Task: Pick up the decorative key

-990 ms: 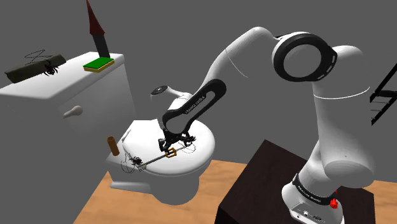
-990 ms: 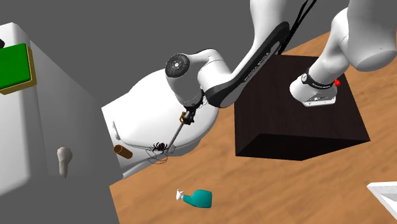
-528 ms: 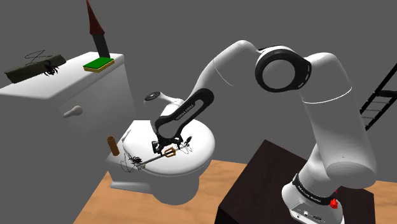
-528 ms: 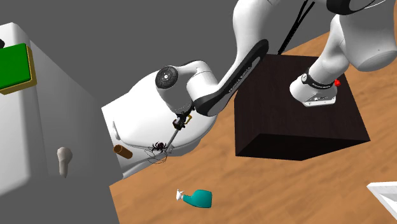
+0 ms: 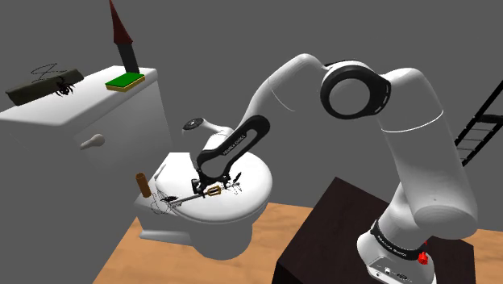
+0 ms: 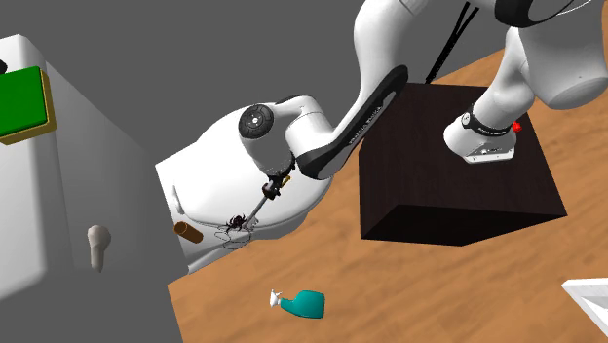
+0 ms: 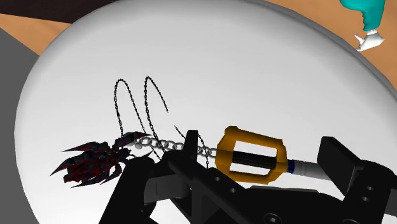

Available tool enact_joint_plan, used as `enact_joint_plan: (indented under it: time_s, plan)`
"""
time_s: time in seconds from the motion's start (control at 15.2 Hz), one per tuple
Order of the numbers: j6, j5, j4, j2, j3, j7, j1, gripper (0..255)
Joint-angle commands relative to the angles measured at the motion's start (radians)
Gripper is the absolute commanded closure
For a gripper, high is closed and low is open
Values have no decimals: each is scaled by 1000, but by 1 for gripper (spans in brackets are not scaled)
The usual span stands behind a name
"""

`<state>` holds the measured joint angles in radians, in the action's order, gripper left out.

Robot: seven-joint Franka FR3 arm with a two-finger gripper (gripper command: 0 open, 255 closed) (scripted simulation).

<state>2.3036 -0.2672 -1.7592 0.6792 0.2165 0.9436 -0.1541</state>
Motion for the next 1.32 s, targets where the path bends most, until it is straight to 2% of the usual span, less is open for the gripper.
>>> enact_joint_plan:
  time_s: [0.0,0.13,0.33,0.4,1.25]
  plan:
    - [3,16,-16,32,5,4,-6,255]
    - [-5,15,13,54,3,3,-10,255]
    - [5,17,-40,11,8,9,-6,255]
    - [2,3,-7,43,14,-2,15,255]
    - [-107,35,-24,-85,49,-23,40,255]
